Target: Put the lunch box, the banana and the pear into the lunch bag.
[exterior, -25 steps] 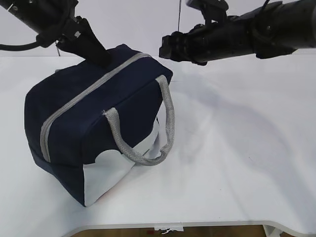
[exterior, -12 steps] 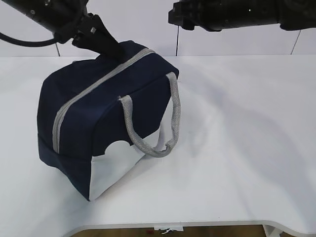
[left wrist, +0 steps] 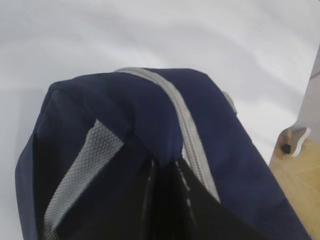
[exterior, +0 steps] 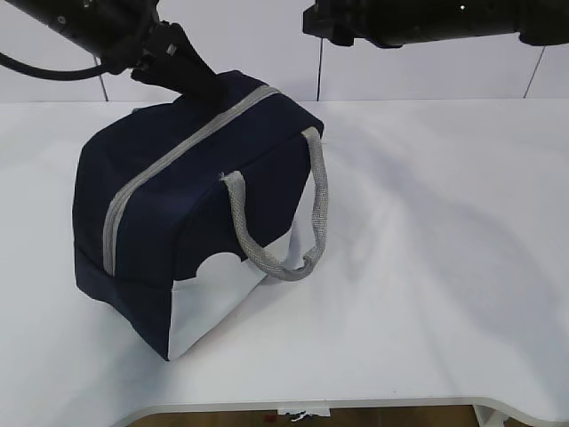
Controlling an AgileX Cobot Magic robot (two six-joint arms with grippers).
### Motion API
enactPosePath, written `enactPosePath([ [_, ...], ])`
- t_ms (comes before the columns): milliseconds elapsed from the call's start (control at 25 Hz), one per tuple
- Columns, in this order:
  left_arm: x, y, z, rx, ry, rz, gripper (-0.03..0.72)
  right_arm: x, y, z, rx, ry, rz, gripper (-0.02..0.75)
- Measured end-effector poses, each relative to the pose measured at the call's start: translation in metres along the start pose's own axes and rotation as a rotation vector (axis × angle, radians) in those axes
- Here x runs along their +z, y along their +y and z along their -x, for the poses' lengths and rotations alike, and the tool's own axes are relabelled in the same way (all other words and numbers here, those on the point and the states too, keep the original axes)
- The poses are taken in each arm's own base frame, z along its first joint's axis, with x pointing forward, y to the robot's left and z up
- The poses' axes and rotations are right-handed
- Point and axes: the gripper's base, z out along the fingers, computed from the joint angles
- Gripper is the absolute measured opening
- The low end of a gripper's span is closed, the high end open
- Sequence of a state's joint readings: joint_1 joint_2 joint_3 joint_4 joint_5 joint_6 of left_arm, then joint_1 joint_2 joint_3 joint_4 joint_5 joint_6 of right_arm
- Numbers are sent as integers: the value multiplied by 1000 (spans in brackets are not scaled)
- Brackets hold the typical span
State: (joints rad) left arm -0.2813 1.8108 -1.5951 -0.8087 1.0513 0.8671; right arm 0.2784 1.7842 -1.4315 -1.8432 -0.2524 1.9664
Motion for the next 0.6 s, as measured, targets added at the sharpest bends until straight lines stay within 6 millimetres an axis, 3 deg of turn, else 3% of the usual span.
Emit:
enactPosePath([
  [280, -6, 7, -2, -59, -11, -3, 297, -10, 5, 9, -24, -22, 20, 421],
  [600, -31, 22, -13, -111, 19, 7, 332, -27, 12, 13, -68, -29, 48, 420],
])
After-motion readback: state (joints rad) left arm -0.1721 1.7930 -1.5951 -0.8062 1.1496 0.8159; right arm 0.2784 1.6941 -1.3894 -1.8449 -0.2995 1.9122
